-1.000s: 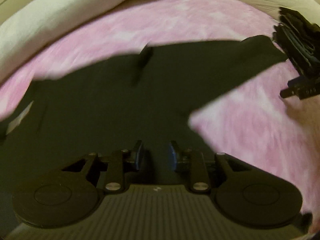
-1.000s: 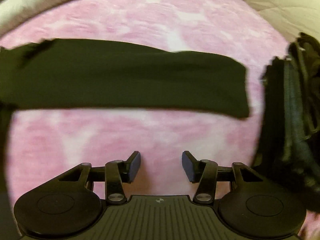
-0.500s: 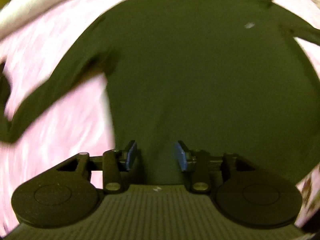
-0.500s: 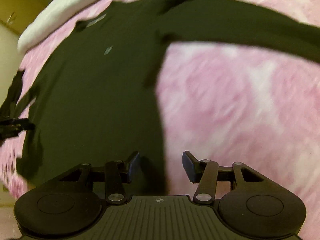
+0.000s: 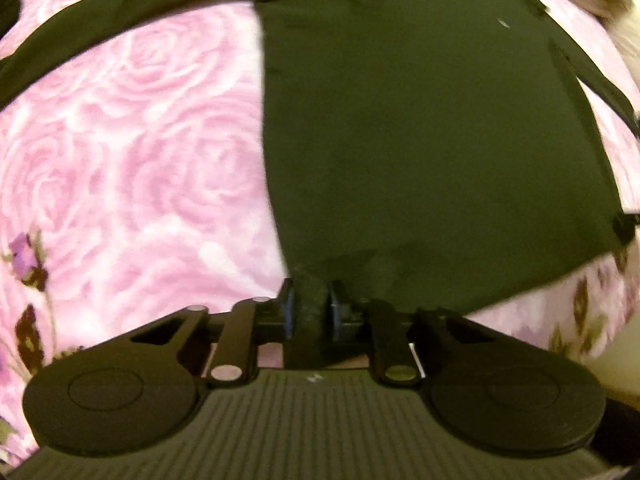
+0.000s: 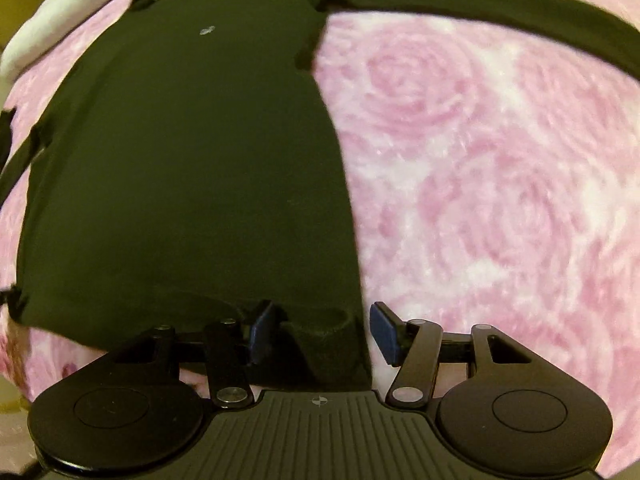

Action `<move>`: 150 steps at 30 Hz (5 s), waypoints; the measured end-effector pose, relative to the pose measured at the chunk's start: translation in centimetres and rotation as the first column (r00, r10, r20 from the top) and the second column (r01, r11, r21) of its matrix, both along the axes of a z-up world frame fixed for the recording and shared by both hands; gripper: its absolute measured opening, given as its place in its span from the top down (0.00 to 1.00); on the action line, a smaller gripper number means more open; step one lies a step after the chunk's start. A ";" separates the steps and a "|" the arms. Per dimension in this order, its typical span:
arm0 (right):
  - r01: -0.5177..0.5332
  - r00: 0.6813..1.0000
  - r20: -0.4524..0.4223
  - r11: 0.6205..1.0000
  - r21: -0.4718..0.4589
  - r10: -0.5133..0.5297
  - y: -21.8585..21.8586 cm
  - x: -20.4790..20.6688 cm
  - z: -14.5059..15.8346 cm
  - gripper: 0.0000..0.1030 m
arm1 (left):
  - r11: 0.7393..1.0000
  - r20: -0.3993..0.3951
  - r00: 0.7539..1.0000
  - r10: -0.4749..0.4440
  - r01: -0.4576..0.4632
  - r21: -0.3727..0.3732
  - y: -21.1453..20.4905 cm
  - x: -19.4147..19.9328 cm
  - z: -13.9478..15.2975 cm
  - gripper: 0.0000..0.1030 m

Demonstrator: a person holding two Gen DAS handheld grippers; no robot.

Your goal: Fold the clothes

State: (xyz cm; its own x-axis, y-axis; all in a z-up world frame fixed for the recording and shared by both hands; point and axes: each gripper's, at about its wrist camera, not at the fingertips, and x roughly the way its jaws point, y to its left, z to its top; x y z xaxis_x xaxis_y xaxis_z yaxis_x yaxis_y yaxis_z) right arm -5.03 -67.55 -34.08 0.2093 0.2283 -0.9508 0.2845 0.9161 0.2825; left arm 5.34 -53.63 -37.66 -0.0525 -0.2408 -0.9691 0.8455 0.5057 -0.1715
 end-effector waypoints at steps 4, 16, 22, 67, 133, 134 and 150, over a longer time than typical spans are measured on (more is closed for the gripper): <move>0.020 1.000 -0.010 1.000 -0.012 -0.020 0.5 -0.2 0.4 0.45 | 0.998 0.002 0.999 -0.053 0.053 -0.035 1.0 -0.2 1.6 0.88; -0.111 0.993 0.024 0.990 -0.082 0.113 -0.3 0.1 1.6 0.48 | 0.971 0.053 0.973 -0.225 0.228 -0.068 1.2 -1.4 2.6 0.92; -0.325 0.936 0.085 0.933 -0.153 0.340 0.4 -2.2 2.4 0.47 | 0.951 0.082 0.952 -0.293 0.300 -0.076 2.6 -2.4 2.7 0.92; -0.518 0.833 0.154 0.846 -0.123 0.532 -1.6 0.9 0.0 0.83 | 0.829 0.074 0.829 -0.554 0.558 -0.043 -2.5 -9.4 -0.2 0.87; -0.335 0.911 0.194 0.926 -0.172 0.365 -4.2 9.7 4.5 0.54 | 0.963 0.428 0.865 -0.264 0.209 0.171 2.1 27.4 3.1 0.61; -0.336 0.911 0.191 0.927 -0.167 0.365 -2.6 10.0 4.0 0.54 | 0.965 0.436 0.862 -0.258 0.207 0.162 2.1 29.2 2.8 0.59; -0.457 0.871 0.161 0.885 -0.086 0.465 6.4 12.7 -0.8 0.54 | 0.993 0.428 0.901 0.072 -0.026 -0.112 11.5 34.4 7.0 1.00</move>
